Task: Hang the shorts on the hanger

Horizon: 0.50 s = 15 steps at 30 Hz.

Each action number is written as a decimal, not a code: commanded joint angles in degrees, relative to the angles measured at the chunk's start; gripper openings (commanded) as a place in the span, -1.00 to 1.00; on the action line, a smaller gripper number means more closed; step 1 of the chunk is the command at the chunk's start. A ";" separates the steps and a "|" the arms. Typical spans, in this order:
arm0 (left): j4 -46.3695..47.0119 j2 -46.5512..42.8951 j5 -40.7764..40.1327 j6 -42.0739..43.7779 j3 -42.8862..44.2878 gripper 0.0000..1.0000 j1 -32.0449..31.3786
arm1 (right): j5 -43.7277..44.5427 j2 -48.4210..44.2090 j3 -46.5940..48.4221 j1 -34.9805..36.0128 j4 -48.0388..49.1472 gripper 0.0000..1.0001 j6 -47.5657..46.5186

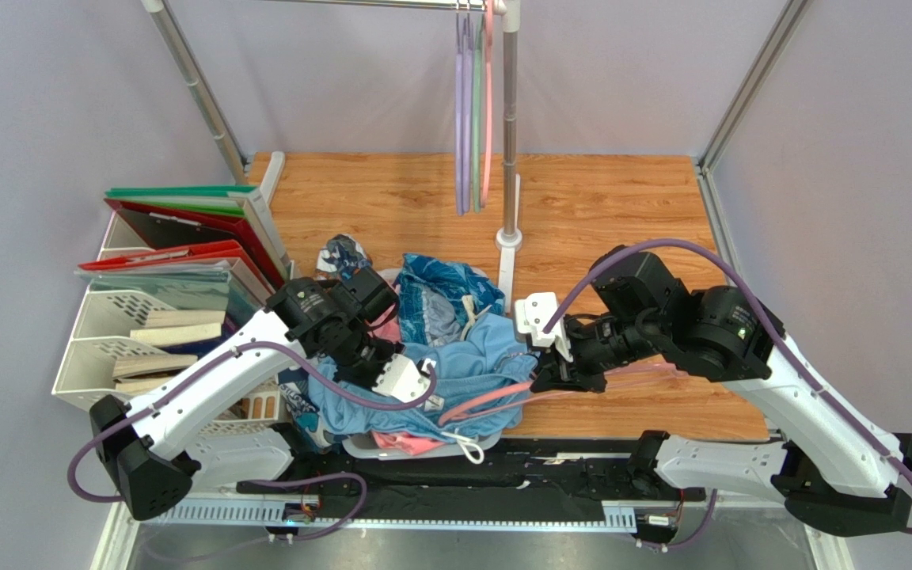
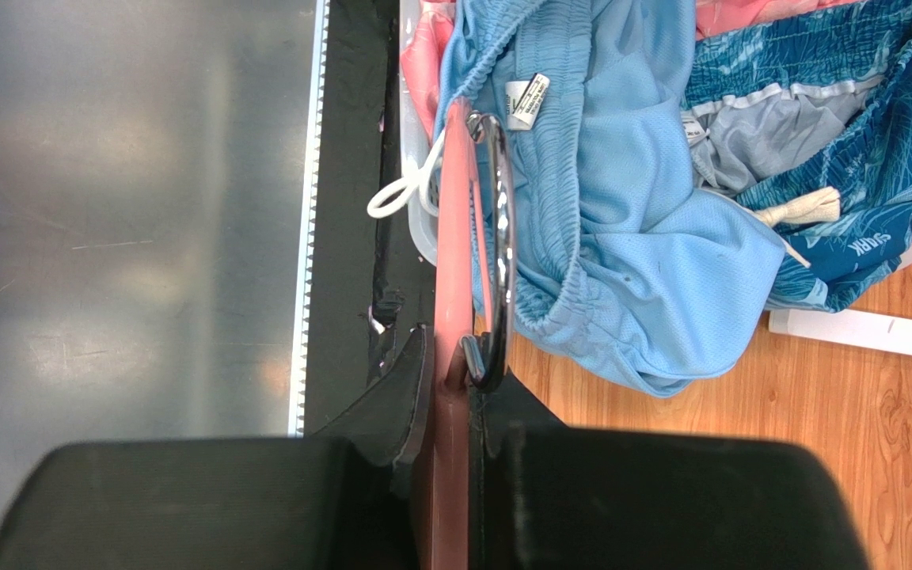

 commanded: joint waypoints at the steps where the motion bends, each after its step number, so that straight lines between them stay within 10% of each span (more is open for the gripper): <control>1: -19.42 -2.03 -0.29 0.28 2.72 -1.00 -0.58 | -1.66 -0.70 -0.34 0.00 2.69 -1.00 2.37; 15: -18.20 -8.98 1.29 -5.87 10.19 -1.00 -11.30 | -2.34 2.10 3.35 -7.02 10.60 -1.00 10.55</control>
